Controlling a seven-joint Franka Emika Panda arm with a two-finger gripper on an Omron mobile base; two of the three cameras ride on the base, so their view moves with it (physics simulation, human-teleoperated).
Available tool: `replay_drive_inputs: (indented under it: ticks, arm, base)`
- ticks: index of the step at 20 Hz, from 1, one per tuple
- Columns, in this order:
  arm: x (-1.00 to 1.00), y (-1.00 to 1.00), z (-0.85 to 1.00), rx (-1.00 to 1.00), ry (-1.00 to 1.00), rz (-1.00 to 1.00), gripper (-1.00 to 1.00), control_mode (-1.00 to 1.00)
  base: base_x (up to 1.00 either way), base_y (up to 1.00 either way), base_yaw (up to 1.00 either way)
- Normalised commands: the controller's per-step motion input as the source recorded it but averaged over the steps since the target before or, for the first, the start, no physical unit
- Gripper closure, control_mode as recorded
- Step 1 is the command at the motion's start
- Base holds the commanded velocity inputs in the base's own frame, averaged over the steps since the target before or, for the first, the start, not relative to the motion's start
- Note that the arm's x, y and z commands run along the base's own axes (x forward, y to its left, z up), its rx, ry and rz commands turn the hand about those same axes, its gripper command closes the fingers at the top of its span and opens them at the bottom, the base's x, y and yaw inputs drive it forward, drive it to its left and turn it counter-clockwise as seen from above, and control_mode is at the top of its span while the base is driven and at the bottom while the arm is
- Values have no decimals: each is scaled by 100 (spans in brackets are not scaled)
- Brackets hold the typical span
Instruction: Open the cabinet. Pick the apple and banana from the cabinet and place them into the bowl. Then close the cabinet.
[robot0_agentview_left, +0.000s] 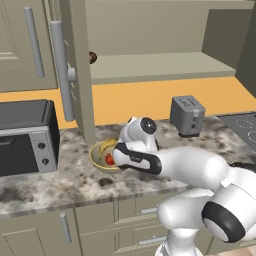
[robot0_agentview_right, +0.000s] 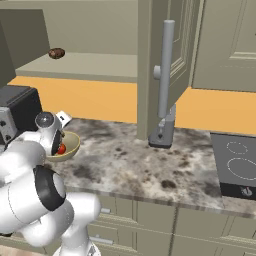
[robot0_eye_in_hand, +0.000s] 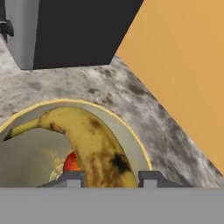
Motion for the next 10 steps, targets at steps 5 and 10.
replay_drive_inputs:
  ticks: [5, 10]
  arm:
    - [39, 0, -10, 0, 0, 0, 100, -100]
    - [22, 9, -26, -2, 0, 0, -100, -100]
  base:
    - [0, 0, 0]
    - [0, 0, 0]
